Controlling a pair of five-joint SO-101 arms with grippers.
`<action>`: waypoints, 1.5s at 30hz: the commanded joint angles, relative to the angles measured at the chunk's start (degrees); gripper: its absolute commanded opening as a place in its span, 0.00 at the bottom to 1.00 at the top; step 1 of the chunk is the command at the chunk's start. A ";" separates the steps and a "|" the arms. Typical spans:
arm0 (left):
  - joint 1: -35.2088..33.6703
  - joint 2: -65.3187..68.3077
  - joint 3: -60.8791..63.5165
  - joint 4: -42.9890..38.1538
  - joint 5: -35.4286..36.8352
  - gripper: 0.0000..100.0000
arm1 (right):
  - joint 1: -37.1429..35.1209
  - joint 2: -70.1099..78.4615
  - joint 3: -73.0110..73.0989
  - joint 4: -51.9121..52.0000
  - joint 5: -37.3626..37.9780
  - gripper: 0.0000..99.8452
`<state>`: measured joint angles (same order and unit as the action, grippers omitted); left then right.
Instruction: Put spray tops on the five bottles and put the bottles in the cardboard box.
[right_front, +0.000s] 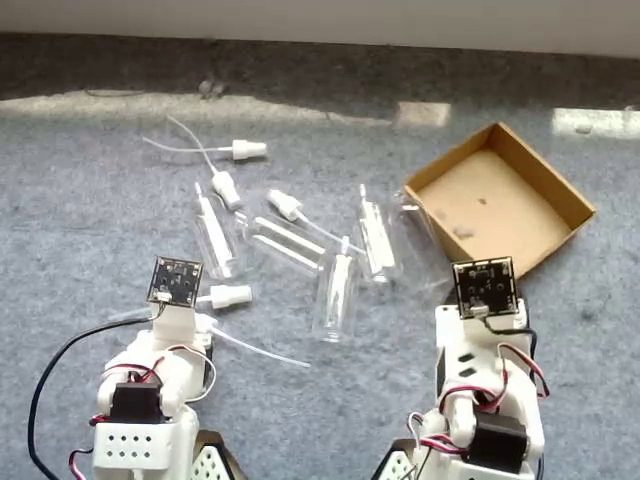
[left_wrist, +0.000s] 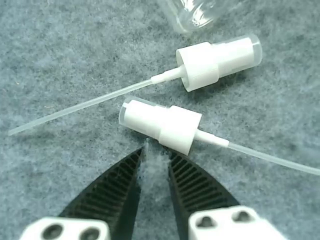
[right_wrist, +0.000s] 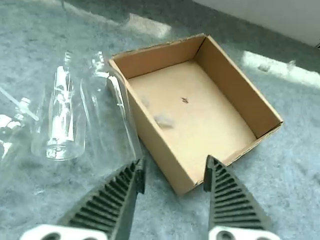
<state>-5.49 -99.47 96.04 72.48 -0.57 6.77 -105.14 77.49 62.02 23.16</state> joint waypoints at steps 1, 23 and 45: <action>1.10 -0.31 1.19 0.26 0.26 0.01 | 0.84 1.71 -7.60 0.40 0.97 0.18; 1.10 -0.31 1.19 0.26 0.35 0.01 | -11.12 77.23 -57.89 17.80 0.88 0.24; 1.10 -0.31 1.19 0.26 0.26 0.01 | -17.10 108.70 -63.52 -4.70 0.62 0.36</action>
<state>-5.41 -99.47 96.04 72.48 -0.57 -9.67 3.52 17.54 60.09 23.60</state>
